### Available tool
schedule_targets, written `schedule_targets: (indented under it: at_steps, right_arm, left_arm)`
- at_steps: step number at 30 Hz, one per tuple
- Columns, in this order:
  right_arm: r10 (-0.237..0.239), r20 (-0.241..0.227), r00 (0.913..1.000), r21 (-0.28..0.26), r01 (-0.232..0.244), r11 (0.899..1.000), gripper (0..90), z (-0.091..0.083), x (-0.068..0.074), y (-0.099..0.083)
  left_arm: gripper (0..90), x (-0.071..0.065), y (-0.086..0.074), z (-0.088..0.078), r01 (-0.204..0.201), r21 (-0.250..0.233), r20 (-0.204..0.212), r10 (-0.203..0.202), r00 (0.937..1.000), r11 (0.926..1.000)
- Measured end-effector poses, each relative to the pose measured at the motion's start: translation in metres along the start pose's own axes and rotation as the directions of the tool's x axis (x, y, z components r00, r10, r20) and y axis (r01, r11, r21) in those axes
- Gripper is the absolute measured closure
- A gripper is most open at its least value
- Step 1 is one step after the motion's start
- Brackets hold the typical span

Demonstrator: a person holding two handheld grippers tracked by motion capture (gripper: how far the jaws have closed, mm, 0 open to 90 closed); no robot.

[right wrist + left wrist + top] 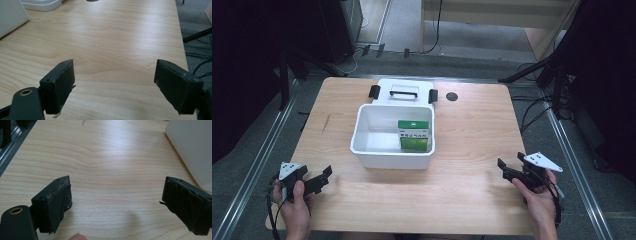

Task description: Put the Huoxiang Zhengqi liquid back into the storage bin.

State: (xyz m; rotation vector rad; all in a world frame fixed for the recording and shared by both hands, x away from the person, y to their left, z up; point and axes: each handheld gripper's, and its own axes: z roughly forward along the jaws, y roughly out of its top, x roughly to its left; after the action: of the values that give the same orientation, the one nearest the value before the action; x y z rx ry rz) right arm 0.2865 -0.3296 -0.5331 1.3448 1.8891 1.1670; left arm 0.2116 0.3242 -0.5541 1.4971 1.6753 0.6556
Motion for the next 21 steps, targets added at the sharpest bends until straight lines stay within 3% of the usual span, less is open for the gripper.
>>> schedule_targets:
  at_steps: [7, 14, 21]
  right_arm:
    - [0.005, 0.006, 1.0000, -0.018, -0.005, 1.000, 17.3, -0.019, -0.004, -0.011]
    - [-0.020, 0.019, 0.9996, -0.035, 0.021, 0.999, 17.2, -0.035, -0.005, -0.024]
    - [-0.002, 0.036, 0.9994, -0.054, 0.004, 0.999, 17.2, -0.051, -0.010, -0.039]
  left_arm:
    - [9.6, 0.000, 0.000, 0.000, 0.001, 0.001, 0.002, -0.001, 1.0000, 1.0000]
    - [9.6, 0.000, 0.000, 0.000, -0.001, 0.000, 0.001, 0.001, 1.0000, 1.0000]
    - [9.6, 0.000, 0.000, 0.000, -0.003, -0.005, 0.007, 0.003, 1.0000, 1.0000]
